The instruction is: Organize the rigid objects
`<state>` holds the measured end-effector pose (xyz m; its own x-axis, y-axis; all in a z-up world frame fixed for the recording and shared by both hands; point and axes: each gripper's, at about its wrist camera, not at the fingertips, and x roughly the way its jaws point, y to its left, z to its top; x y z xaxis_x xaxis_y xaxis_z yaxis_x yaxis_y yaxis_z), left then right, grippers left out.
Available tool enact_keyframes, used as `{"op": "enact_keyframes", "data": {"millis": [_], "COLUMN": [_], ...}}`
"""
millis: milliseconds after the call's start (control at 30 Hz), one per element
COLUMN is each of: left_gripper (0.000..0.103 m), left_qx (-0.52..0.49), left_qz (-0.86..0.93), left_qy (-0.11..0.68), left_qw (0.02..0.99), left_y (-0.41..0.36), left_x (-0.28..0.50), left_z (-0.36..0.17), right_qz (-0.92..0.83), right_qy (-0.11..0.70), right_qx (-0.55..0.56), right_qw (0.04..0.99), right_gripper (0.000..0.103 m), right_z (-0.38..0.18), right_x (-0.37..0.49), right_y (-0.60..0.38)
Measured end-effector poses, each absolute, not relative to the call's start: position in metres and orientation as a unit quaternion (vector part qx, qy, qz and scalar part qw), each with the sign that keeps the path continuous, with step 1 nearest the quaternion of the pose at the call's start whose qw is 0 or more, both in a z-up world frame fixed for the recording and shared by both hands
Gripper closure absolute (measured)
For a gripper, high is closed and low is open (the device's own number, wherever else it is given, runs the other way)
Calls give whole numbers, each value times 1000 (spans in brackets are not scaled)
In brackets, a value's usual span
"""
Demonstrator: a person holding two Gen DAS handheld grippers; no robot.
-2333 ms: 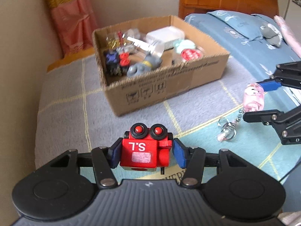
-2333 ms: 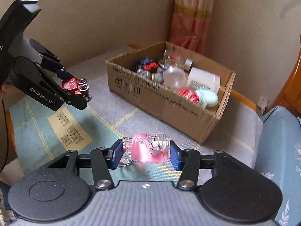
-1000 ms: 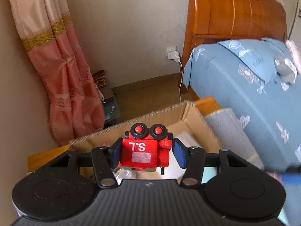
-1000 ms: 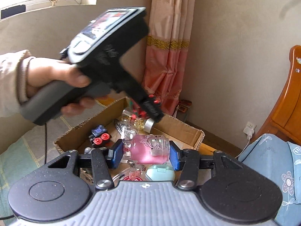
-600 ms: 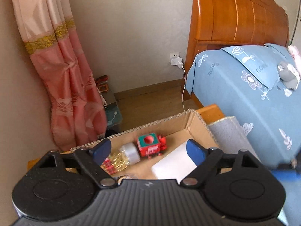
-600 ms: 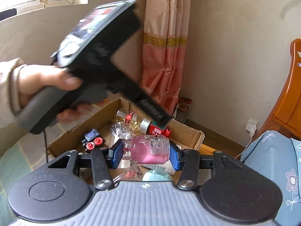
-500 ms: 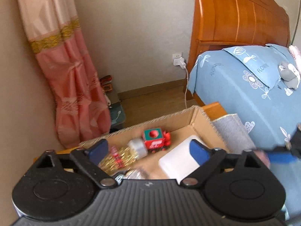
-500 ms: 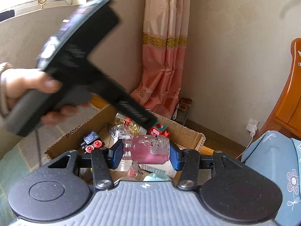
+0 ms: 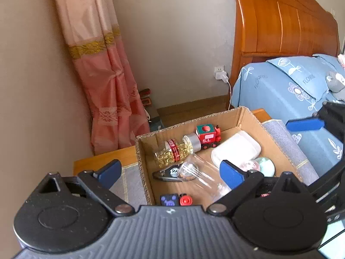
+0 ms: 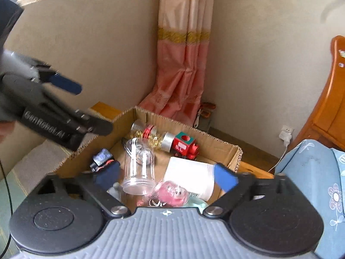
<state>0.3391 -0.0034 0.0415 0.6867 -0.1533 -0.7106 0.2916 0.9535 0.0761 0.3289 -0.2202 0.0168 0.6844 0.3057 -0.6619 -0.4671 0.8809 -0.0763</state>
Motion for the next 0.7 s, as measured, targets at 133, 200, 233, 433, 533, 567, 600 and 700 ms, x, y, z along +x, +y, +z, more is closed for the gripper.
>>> {"op": "enact_keyframes", "data": {"millis": [133, 200, 233, 433, 533, 567, 600, 700], "left_gripper": [6, 5, 5, 2, 2, 2, 2, 2], "left_qx": [84, 84, 84, 76, 68, 59, 48, 31], "left_qz": [-114, -108, -103, -53, -30, -24, -22, -15], "left_qy": [360, 347, 344, 352, 361, 367, 375, 385], "left_qw": [922, 928, 930, 932, 930, 928, 926, 922], "left_y": [4, 6, 7, 15, 17, 18, 19, 21], "left_x": [309, 289, 278, 214, 186, 179, 172, 156], "left_z": [45, 46, 46, 30, 20, 18, 16, 16], "right_qz": [190, 165, 152, 88, 61, 55, 50, 36], "right_qy": [351, 364, 372, 395, 400, 400, 398, 392], "right_qx": [-109, -106, -102, -62, -35, -30, -27, -27], "right_qw": [910, 911, 910, 912, 914, 915, 916, 919], "right_gripper": [0, 0, 0, 0, 0, 0, 0, 0], "right_z": [25, 26, 25, 11, 5, 3, 2, 3], "right_x": [312, 299, 292, 240, 212, 202, 193, 169], "right_y": [-220, -219, -219, -223, -225, -224, -222, -214]}}
